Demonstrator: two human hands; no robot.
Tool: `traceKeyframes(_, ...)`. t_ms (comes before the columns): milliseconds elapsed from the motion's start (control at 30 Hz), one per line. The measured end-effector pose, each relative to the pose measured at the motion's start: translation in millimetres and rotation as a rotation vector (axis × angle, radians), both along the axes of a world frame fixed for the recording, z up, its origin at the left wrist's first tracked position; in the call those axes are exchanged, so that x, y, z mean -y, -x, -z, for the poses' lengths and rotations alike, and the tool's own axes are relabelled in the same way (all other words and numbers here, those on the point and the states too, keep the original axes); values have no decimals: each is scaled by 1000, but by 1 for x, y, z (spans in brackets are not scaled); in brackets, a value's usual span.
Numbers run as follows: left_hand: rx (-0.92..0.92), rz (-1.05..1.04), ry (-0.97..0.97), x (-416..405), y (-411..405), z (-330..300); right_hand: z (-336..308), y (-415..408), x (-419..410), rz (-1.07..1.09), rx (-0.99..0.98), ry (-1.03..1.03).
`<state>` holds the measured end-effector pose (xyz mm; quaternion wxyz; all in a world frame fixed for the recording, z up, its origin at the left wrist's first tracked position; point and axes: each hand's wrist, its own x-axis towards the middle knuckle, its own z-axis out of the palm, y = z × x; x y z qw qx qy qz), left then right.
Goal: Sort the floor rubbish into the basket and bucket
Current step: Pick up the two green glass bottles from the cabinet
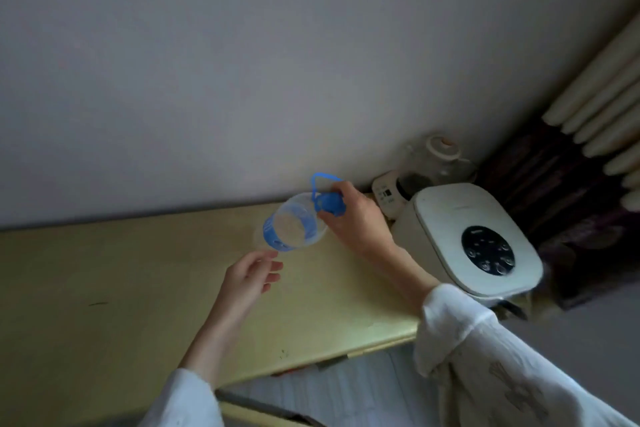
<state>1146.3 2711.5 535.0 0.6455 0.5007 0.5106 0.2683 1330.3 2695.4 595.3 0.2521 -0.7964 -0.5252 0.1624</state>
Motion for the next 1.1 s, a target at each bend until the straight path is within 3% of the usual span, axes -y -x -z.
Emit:
traceKeyframes(267, 32, 299, -26, 112, -90, -11, -11, -59, 223, 394, -224, -159)
traceKeyframes(433, 19, 569, -38, 233, -147, -10, 3, -83, 390, 692, -198, -245)
traceKeyframes(667, -62, 1014, 16, 417, -215, 11, 33, -99, 617, 1138, -163, -166)
traceKeyframes(867, -157, 1181, -18, 488, -268, 43, 74, -112, 719, 1467, -243, -163)
traceKeyframes(1100, -267, 1246, 30, 522, -357, 104, 143, -175, 758, 1635, -352, -99)
